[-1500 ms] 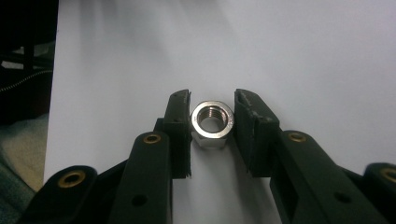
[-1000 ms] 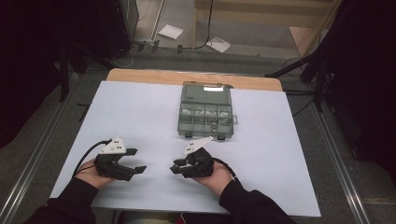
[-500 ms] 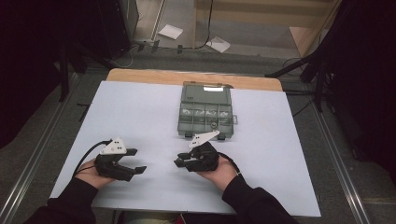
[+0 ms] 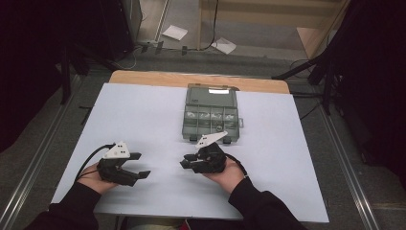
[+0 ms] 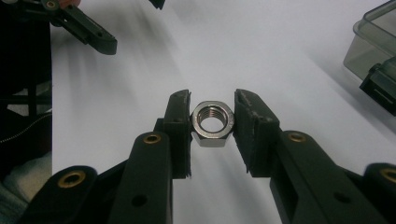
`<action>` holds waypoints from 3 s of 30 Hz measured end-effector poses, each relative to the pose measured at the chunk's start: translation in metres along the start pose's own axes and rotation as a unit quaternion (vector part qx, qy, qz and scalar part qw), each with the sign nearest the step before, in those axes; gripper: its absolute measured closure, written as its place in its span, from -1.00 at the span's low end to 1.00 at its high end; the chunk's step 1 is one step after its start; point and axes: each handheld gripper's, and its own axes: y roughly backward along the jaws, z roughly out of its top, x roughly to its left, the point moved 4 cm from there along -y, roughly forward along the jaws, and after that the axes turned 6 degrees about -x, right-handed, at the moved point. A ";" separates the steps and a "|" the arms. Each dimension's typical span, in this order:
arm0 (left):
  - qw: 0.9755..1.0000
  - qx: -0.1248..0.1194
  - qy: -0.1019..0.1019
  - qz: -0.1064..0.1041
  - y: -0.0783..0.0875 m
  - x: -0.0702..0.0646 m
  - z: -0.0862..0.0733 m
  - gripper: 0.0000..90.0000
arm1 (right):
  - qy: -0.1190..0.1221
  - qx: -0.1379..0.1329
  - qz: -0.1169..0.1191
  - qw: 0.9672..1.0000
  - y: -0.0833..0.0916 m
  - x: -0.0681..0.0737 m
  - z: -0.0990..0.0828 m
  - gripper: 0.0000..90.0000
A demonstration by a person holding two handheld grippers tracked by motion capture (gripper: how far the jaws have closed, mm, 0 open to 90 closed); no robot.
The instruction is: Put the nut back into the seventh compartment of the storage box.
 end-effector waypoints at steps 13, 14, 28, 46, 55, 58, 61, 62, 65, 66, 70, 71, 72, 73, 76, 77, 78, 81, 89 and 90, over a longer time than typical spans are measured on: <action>1.000 0.001 0.002 0.001 0.000 0.001 -0.001 -0.47 | -0.014 -0.011 -0.010 1.000 0.009 -0.011 0.005 0.54; 1.000 0.001 0.001 0.001 0.000 0.001 -0.001 -0.47 | -0.017 -0.012 -0.011 1.000 0.010 -0.012 0.005 0.54; 1.000 0.002 0.002 0.002 0.000 0.001 -0.001 -0.47 | -0.038 -0.019 -0.037 0.998 0.022 -0.032 0.008 0.54; 1.000 0.002 0.002 0.002 0.000 0.001 -0.001 -0.47 | -0.061 -0.024 -0.056 0.996 0.034 -0.048 0.010 0.54; 1.000 0.000 -0.001 -0.001 0.000 -0.002 0.000 -0.47 | -0.073 -0.031 -0.069 0.995 0.043 -0.057 0.013 0.54; 1.000 0.003 0.003 0.001 0.001 0.000 -0.001 -0.47 | -0.076 -0.030 -0.074 0.994 0.045 -0.061 0.013 0.54; 1.000 0.003 0.005 0.005 0.001 0.000 -0.002 -0.47 | -0.081 -0.030 -0.080 0.993 0.047 -0.064 0.014 0.54; 1.000 0.004 0.005 0.005 0.002 0.000 -0.002 -0.47 | -0.087 -0.029 -0.081 0.992 0.047 -0.066 0.014 0.54; 1.000 0.000 0.008 0.006 0.002 0.000 -0.002 -0.47 | -0.088 -0.028 -0.088 0.992 0.049 -0.068 0.016 0.54; 1.000 0.001 0.008 0.006 0.002 0.000 -0.003 -0.47 | -0.089 -0.029 -0.087 0.992 0.049 -0.069 0.016 0.54; 1.000 0.001 0.008 0.007 0.003 0.000 -0.003 -0.47 | -0.091 -0.035 -0.094 0.991 0.053 -0.073 0.019 0.54; 1.000 0.001 0.009 0.007 0.003 0.000 -0.004 -0.47 | -0.093 -0.035 -0.096 0.990 0.054 -0.074 0.019 0.54; 1.000 0.001 0.009 0.007 0.003 0.000 -0.004 -0.47 | -0.093 -0.037 -0.098 0.990 0.055 -0.076 0.019 0.54; 1.000 0.003 0.009 0.008 0.003 0.000 -0.004 -0.47 | -0.095 -0.038 -0.099 0.990 0.055 -0.077 0.019 0.54; 1.000 0.003 0.009 0.006 0.003 0.000 -0.004 -0.47 | -0.099 -0.041 -0.108 0.988 0.059 -0.082 0.020 0.54; 1.000 0.003 0.010 0.006 0.003 0.000 -0.004 -0.47 | -0.098 -0.042 -0.109 0.988 0.059 -0.084 0.020 0.54; 1.000 0.002 0.010 0.006 0.003 0.000 -0.004 -0.47 | -0.099 -0.045 -0.112 0.988 0.060 -0.085 0.021 0.54; 1.000 0.001 0.013 0.005 0.003 0.000 -0.005 -0.47 | -0.105 -0.045 -0.118 0.986 0.061 -0.088 0.020 0.54; 1.000 -0.005 0.027 0.008 0.004 0.002 -0.003 -0.47 | -0.109 -0.046 -0.136 0.984 0.061 -0.099 0.020 0.54; 1.000 -0.006 0.029 0.008 0.004 0.002 -0.003 -0.47 | -0.112 -0.045 -0.137 0.983 0.060 -0.100 0.020 0.54</action>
